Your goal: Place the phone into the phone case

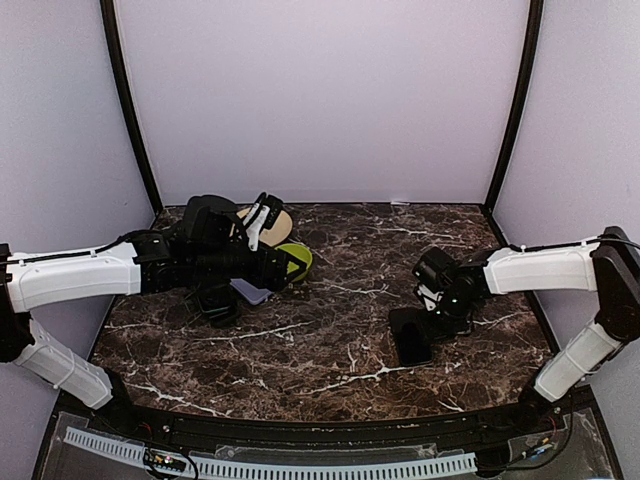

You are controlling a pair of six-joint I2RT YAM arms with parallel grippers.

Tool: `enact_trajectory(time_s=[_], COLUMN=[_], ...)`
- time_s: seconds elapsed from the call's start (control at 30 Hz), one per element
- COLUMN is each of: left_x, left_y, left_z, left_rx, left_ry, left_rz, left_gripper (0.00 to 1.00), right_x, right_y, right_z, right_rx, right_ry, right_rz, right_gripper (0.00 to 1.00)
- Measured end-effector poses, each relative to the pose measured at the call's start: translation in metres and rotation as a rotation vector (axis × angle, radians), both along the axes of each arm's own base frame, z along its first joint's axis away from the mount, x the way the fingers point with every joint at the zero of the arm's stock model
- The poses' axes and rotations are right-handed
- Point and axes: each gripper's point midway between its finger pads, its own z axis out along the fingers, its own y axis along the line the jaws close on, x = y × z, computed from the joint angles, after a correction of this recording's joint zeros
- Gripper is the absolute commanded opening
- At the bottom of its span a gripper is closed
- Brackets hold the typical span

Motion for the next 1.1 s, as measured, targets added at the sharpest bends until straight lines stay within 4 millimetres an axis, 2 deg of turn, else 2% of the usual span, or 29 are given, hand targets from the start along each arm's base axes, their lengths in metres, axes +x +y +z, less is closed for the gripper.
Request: enact_trajectory(time_s=[0.17, 0.5, 0.63, 0.8, 0.87, 0.97, 1.1], left_x=[0.0, 0.001, 0.003, 0.008, 0.011, 0.02, 0.037], left_y=[0.0, 0.003, 0.004, 0.01, 0.015, 0.029, 0.056], left_z=[0.0, -0.002, -0.001, -0.004, -0.007, -0.012, -0.021], left_rx=[0.008, 0.046, 0.048, 0.07, 0.081, 0.095, 0.102], left_ry=[-0.01, -0.036, -0.041, -0.043, -0.034, -0.006, 0.052], left_rz=[-0.004, -0.013, -0.01, 0.017, 0.033, 0.079, 0.176], left_gripper=[0.83, 0.83, 0.83, 0.83, 0.83, 0.83, 0.82], right_x=[-0.01, -0.003, 0.011, 0.075, 0.091, 0.093, 0.081], right_y=[-0.006, 0.014, 0.016, 0.026, 0.025, 0.019, 0.011], right_z=[-0.012, -0.008, 0.004, 0.034, 0.037, 0.027, 0.005], right_rx=[-0.053, -0.103, -0.152, -0.126, -0.124, -0.151, -0.186], right_ry=[-0.006, -0.024, -0.002, -0.106, -0.132, -0.111, -0.055], right_rz=[-0.039, -0.018, 0.0, -0.028, -0.038, -0.032, -0.019], right_gripper=[0.09, 0.05, 0.04, 0.01, 0.0, 0.0, 0.0])
